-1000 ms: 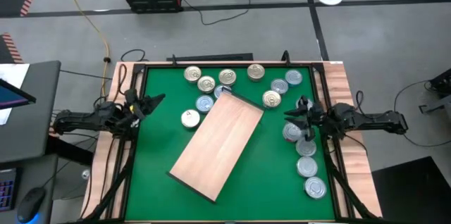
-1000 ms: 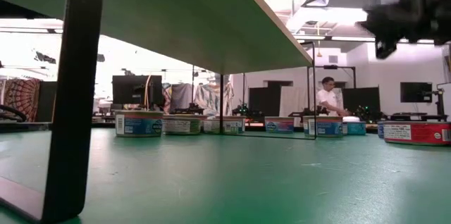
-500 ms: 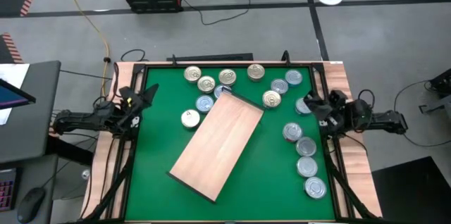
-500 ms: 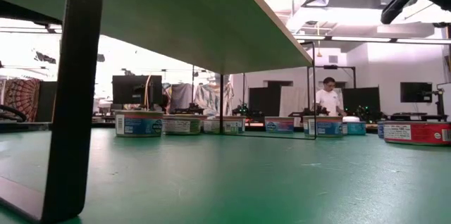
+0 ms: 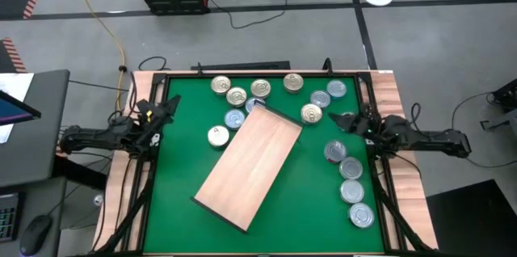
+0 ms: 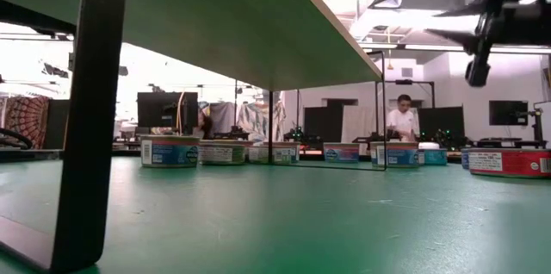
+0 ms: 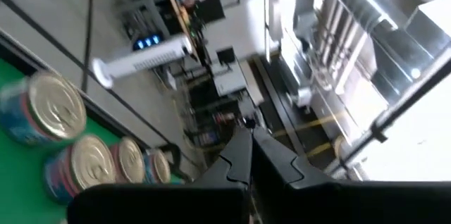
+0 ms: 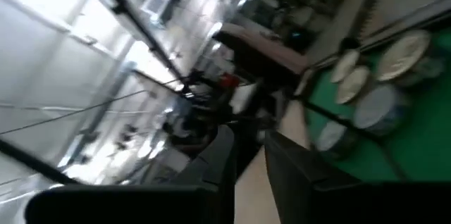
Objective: Stack canned seafood by type on shelf
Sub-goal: Put the blue pink tuna can on the shelf
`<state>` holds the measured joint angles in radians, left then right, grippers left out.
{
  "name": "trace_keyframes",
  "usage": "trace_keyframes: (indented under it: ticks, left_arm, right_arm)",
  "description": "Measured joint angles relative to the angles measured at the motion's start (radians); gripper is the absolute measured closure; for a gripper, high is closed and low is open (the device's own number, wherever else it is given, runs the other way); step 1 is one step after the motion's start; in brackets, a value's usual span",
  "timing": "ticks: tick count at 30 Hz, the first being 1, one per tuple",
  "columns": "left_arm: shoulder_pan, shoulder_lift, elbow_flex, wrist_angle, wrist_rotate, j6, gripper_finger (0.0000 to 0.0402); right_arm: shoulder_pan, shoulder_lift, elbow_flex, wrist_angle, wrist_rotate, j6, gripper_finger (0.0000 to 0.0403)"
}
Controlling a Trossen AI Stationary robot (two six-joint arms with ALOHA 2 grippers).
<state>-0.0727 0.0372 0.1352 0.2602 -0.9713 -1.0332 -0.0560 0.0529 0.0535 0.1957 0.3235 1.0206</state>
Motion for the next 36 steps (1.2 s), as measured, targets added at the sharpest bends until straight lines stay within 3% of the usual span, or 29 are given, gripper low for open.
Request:
trace_keyframes:
  ticks: [10, 18, 22, 27, 31, 36]
  left_arm:
    - [0.081, 0.065, 0.000, 0.000, 0.195, 0.085, 0.0401]
    - [0.164, 0.232, 0.058, -0.058, 0.430, 0.116, 0.0401]
    - [0.207, 0.346, 0.148, -0.128, 0.509, 0.207, 0.0401]
    - [0.270, 0.456, 0.248, -0.251, 0.563, 0.213, 0.0401]
    - [0.342, 0.534, 0.327, -0.426, 0.656, 0.188, 0.0401]
    - [0.418, 0.619, 0.398, -0.457, 0.742, 0.215, 0.0401]
  right_arm:
    - [-0.225, 0.154, 0.272, -0.450, 0.016, -0.011, 0.0304]
    - [-0.353, 0.387, 0.488, -0.588, -0.047, -0.094, 0.0305]
    - [-0.423, 0.501, 0.541, -0.607, -0.158, -0.153, 0.0305]
    - [-0.500, 0.630, 0.559, -0.643, -0.334, -0.174, 0.0305]
    - [-0.538, 0.716, 0.560, -0.711, -0.417, -0.196, 0.0305]
    - [-0.564, 0.806, 0.561, -0.793, -0.458, -0.273, 0.0305]
